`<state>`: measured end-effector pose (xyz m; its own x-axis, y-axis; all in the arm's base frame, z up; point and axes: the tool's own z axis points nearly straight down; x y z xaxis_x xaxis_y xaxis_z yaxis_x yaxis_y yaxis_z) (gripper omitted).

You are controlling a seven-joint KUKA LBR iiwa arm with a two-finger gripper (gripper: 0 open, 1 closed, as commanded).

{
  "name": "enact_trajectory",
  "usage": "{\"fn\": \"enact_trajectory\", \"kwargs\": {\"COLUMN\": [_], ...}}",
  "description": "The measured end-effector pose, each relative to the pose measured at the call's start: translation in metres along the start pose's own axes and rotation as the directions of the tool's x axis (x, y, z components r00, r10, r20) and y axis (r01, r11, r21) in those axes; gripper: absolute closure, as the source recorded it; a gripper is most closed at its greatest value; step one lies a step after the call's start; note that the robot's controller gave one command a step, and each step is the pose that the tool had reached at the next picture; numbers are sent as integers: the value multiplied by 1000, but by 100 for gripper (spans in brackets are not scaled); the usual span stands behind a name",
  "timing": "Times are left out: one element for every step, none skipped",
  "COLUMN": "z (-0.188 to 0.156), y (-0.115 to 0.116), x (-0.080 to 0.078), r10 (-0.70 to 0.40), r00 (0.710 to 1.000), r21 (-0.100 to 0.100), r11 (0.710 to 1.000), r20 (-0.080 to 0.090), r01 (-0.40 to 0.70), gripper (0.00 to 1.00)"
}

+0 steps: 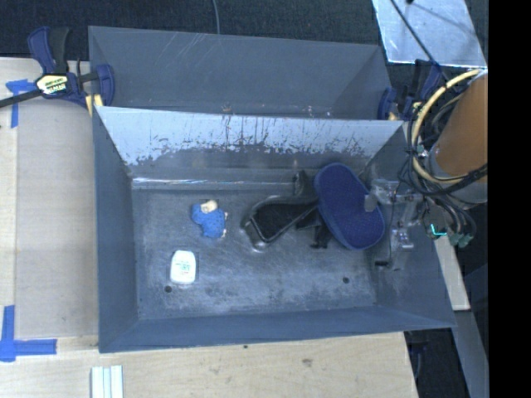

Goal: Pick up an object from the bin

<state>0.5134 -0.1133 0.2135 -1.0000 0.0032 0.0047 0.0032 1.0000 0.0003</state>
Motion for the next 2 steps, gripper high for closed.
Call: {"fn": "enact_trajectory", "kwargs": {"z": [142,142], "y": [1,2], "x": [-39,-82], "r10": [109,135], "r00": [994,991], "r21": [-1,-4], "r11": [994,991], "r20": [19,-18], "r01": [-109,-135], "gripper": [0,0]}}
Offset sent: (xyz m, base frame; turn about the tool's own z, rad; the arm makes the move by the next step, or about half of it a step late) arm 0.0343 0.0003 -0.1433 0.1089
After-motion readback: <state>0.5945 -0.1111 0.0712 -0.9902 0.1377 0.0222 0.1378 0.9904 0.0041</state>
